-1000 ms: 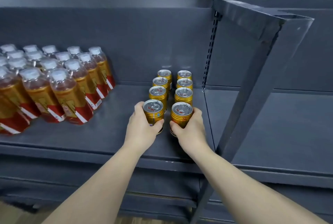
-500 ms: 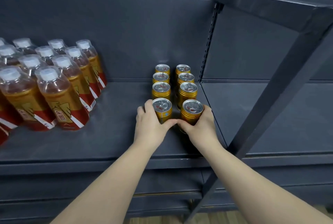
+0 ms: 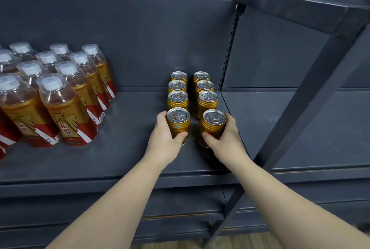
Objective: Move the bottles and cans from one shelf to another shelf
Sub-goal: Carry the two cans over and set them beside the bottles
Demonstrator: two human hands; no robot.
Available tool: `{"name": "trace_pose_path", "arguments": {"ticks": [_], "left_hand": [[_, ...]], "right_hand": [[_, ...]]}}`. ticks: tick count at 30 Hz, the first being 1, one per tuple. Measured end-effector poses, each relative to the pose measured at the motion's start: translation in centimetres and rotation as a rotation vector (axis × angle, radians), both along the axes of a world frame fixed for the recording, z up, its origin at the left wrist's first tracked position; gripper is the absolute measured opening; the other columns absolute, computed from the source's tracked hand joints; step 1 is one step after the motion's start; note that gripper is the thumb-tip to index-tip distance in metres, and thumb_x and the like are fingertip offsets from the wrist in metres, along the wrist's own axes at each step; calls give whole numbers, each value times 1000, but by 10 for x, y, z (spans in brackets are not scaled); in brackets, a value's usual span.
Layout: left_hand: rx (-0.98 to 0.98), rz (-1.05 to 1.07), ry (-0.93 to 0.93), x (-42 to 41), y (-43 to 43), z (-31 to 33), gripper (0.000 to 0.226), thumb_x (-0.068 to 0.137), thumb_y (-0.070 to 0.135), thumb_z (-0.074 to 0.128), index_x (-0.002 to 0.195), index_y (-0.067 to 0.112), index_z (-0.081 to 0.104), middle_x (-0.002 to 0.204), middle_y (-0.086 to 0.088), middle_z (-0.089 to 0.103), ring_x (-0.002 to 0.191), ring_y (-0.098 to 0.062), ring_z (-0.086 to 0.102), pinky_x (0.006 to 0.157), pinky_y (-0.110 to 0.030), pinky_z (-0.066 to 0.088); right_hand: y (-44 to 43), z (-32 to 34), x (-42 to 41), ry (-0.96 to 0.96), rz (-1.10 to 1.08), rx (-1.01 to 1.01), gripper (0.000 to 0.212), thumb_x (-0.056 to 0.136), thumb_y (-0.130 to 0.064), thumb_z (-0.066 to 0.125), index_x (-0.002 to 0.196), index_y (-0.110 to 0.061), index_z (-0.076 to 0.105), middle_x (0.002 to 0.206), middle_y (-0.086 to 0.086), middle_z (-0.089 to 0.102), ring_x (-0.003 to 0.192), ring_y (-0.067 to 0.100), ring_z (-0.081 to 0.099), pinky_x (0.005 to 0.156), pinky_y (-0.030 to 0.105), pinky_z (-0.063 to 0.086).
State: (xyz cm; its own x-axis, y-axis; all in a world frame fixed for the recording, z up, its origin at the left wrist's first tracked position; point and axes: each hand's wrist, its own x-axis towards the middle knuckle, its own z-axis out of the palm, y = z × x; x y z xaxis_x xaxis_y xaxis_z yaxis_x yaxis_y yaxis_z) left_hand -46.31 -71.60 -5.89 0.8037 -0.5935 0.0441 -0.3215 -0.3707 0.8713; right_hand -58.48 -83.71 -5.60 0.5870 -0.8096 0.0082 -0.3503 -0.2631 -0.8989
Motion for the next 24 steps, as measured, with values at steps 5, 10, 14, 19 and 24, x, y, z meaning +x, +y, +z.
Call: {"name": "trace_pose_path", "arguments": {"ticks": [5,10,14,19,24], "left_hand": [[64,52,-116,-1,-3,1,82,81,34,82,144,23,31,143,-3,39,130,-21,44,102,-36,43],[10,-16,-15,4,-2,1,75,90,17,73,149,24,27,147,2,44,130,-15,45,102,-28,37],[-15,-23,20,1,-2,-2,75,89,21,74,146,24,25,146,2,43,128,-12,45,103,-29,40],[51,101,-99,-4,-11,3,83,79,35,83,141,21,31,141,-3,40,129,-22,45,101,-35,43],[9,13,-14,-1,-7,4,76,89,18,74,150,24,28,147,1,43,133,-19,45,102,-28,37]], "right_hand": [[0,1,7,88,-70,-94,86,80,-37,83,147,-22,31,141,2,36,125,23,49,99,33,45],[-6,0,2,32,27,-21,87,88,-22,76,156,-23,21,153,-1,38,138,20,42,111,34,39],[-5,-1,-1,11,51,2,85,87,-22,77,154,-23,24,150,-3,44,135,18,46,106,31,41],[-5,0,5,76,-40,-98,88,78,-34,84,148,-21,32,142,2,41,128,20,48,99,31,44],[-8,0,3,29,38,-6,86,89,-19,74,156,-24,21,153,-3,39,139,21,42,112,38,38]]}}
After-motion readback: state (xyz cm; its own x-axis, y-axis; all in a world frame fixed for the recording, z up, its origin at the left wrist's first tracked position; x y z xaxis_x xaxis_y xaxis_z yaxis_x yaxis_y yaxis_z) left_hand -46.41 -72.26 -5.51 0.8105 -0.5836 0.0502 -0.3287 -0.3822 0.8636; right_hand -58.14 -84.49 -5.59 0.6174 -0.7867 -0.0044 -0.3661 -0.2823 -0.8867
